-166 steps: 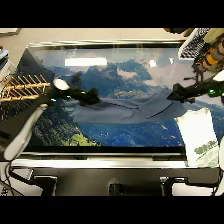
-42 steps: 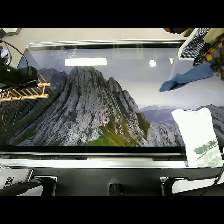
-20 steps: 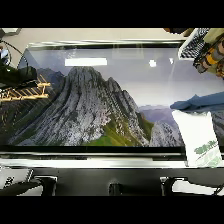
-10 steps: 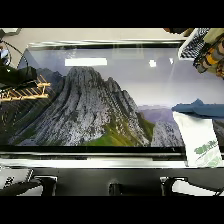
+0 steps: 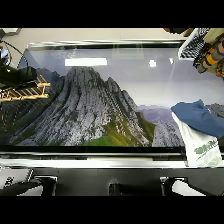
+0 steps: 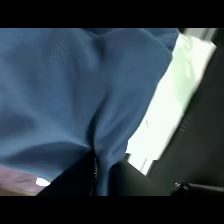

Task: Fold the clothes and pants, and hang the long-sleeved shirts on hangers.

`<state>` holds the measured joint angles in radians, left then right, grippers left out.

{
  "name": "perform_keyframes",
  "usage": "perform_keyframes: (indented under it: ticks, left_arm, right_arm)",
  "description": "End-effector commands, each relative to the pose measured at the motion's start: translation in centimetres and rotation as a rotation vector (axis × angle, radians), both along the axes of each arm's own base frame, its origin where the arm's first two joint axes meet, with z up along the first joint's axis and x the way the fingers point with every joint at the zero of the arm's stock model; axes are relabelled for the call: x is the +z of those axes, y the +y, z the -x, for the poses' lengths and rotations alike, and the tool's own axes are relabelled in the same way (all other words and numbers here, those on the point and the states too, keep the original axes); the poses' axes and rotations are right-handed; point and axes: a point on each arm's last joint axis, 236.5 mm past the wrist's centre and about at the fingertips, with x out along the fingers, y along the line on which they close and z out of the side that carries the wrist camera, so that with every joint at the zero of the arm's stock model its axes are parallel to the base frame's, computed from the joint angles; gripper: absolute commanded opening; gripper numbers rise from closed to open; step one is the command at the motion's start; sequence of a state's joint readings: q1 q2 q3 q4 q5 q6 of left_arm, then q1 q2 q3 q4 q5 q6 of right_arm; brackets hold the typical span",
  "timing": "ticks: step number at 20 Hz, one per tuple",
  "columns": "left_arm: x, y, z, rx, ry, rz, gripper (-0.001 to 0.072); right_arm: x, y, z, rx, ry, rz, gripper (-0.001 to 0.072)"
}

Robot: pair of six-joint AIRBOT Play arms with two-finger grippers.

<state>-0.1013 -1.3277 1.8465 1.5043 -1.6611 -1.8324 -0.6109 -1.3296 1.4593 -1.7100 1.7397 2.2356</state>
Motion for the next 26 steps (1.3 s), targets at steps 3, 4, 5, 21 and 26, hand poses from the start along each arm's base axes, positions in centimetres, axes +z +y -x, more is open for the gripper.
perform_keyframes:
  ticks: [3, 4, 5, 21, 26]
  left_arm:
    - [0.0, 0.0, 0.0, -0.003, 0.000, -0.002, 0.0016]
    - [0.0, 0.0, 0.0, -0.003, 0.000, -0.002, 0.0016]
    - [0.0, 0.0, 0.0, -0.003, 0.000, -0.002, 0.0016]
    - [0.0, 0.0, 0.0, -0.003, 0.000, -0.001, 0.0017]
    - [-0.1, 0.0, -0.1, 0.000, 0.001, 0.000, 0.0019]
  right_arm:
    - [-4.4, 1.3, 5.0, 0.015, 0.127, 0.007, 0.0030]
    - [-4.8, 1.1, 6.0, 0.017, 0.153, 0.023, 0.0030]
    - [-5.0, 1.0, 6.9, 0.019, 0.179, 0.038, 0.0030]
    - [-6.5, 0.6, 10.8, 0.068, 0.297, 0.088, 0.0389]
    - [-4.7, -1.4, 8.0, 0.123, 0.160, 0.190, 0.0477]
